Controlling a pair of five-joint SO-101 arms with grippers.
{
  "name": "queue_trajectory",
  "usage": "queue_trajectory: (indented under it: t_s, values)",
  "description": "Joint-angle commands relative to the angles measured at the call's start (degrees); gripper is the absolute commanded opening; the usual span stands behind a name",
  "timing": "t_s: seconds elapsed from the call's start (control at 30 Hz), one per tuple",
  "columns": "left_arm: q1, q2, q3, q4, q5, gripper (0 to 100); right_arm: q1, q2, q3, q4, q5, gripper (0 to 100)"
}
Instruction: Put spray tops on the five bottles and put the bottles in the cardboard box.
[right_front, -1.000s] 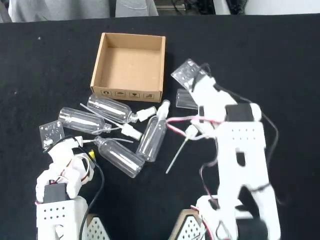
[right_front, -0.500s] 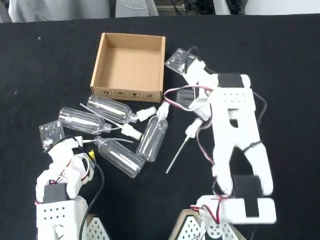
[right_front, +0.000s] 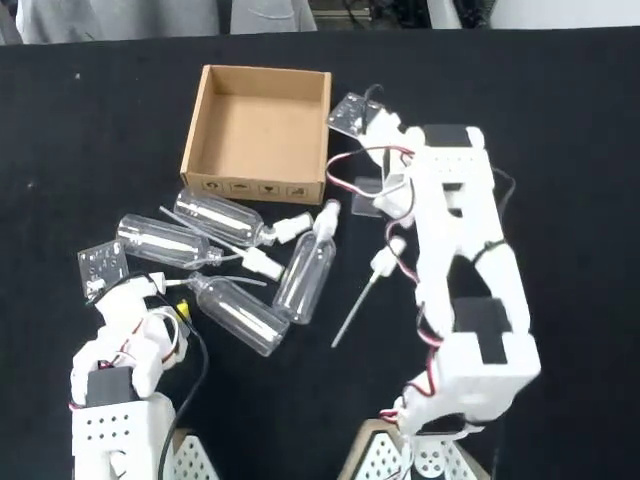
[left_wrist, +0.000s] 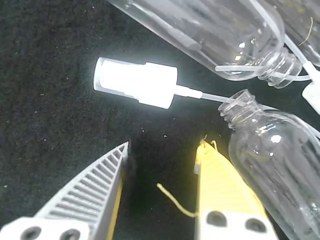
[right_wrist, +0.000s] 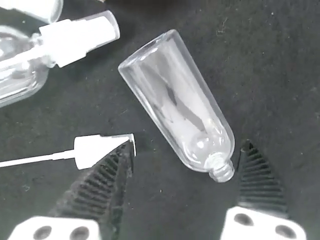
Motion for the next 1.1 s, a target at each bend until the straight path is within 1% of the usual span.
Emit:
queue_trajectory:
  t_s: [0.0,0.23,1.0,1.07]
  values:
    - [-0.5,-0.7,1.5,0.3,-0.1,20,-1.0,1.1,-5.9,-0.3,1.1,29.4]
    - [-0.5,-0.7,1.5,0.3,-0.1,20,-1.0,5.2,-6.8,-0.4,3.5,29.1]
    - [-0.5,-0.7,1.5,0.3,-0.1,20,1.8,12.6,-6.8,-5.5,3.5,28.9]
    - [-0.5,-0.7,1.5,0.3,-0.1,20,1.8,12.8,-6.7,-5.5,3.5,26.9]
